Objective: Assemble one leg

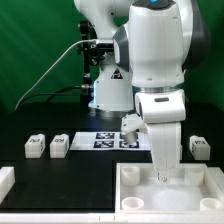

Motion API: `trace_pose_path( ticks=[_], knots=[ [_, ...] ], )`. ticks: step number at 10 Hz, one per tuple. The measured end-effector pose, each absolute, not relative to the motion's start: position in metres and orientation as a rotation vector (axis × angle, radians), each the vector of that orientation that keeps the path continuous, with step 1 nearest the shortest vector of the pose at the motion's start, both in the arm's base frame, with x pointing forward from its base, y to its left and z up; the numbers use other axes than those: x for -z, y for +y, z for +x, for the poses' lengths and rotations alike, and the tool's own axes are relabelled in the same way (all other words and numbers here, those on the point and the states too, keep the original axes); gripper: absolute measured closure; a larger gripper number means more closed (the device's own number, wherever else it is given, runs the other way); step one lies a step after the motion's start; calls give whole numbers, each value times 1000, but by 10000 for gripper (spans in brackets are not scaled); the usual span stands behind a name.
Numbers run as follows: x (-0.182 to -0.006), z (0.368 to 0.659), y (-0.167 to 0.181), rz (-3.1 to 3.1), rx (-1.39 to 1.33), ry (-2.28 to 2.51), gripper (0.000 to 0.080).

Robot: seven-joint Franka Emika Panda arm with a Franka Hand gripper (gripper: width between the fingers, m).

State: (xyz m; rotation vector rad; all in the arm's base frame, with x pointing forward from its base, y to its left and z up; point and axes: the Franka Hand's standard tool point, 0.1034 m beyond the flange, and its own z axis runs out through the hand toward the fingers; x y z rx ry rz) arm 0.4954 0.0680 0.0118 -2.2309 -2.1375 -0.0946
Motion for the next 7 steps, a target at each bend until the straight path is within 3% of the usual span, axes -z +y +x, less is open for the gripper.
trace_pose_path(
  ticks=[4, 7],
  knots=[
    [-13, 496, 67, -2240, 96, -2130, 151],
    [-34, 480, 80, -2492, 98, -1809, 151]
  ],
)
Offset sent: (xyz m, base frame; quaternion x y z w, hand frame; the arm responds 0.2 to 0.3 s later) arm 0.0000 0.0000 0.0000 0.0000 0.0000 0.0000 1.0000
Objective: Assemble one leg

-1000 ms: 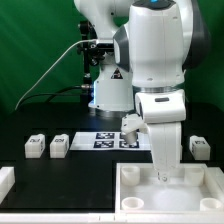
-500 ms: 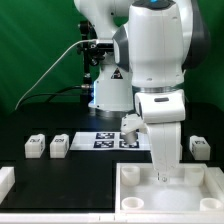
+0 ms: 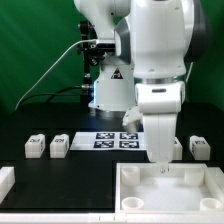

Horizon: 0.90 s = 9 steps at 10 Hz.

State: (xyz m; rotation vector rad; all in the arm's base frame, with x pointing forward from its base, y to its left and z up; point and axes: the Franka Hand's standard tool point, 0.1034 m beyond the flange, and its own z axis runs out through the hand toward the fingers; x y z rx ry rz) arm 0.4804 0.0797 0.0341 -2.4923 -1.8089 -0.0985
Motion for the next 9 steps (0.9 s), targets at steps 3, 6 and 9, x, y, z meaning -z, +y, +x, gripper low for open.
trace_pose_path(
  ticks=[3, 6, 9],
  knots=[
    [-55, 471, 128, -2851, 107, -1037, 151],
    [-55, 470, 136, -2946, 92, -616, 151],
    [-41, 447, 169, -2966, -39, 27, 151]
  ],
)
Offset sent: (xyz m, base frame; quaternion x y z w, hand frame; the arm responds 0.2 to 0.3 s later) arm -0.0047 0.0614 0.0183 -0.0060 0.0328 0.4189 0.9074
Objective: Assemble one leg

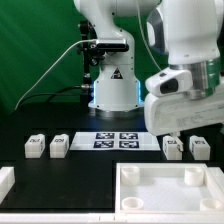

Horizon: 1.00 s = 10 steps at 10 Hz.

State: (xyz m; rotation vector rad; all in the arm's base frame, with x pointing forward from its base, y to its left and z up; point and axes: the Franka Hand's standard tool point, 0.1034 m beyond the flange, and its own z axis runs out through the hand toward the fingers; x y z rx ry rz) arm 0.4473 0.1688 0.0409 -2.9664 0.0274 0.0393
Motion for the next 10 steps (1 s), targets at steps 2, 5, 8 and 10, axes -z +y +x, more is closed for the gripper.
trace_pose_path(
  ticks=[2, 5, 8, 10],
  knots=[
    [-33, 429, 178, -2976, -95, 22, 151],
    [-37, 406, 179, -2972, -457, -34, 151],
    [-36, 403, 180, -2889, -829, -44, 151],
    [-30, 386, 186, -2804, -1192, 48, 151]
  ],
)
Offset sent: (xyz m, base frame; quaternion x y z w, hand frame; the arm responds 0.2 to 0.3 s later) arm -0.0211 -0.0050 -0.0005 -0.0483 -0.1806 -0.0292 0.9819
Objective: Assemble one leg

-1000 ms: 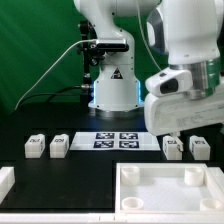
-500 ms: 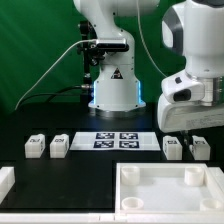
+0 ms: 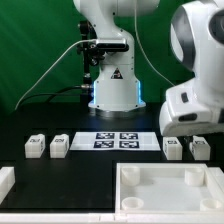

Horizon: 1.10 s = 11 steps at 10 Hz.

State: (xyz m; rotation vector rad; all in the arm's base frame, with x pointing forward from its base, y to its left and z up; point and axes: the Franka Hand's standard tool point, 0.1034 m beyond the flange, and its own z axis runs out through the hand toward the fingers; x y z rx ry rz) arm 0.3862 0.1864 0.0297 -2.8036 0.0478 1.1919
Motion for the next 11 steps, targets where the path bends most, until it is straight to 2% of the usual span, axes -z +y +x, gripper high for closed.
trace_pose_path(
  ticks=[3, 6, 7, 8, 9, 10, 11],
  knots=[
    [-13, 369, 186, -2790, -1235, 47, 151],
    [-8, 360, 187, -2792, -1243, 40, 151],
    [-8, 360, 187, -2792, -1243, 41, 273],
    [-8, 360, 187, -2792, -1243, 41, 273],
    [-8, 360, 187, -2792, -1243, 41, 416],
    [-8, 360, 187, -2792, -1244, 41, 508],
    [-8, 360, 187, -2792, -1244, 41, 508]
  ],
)
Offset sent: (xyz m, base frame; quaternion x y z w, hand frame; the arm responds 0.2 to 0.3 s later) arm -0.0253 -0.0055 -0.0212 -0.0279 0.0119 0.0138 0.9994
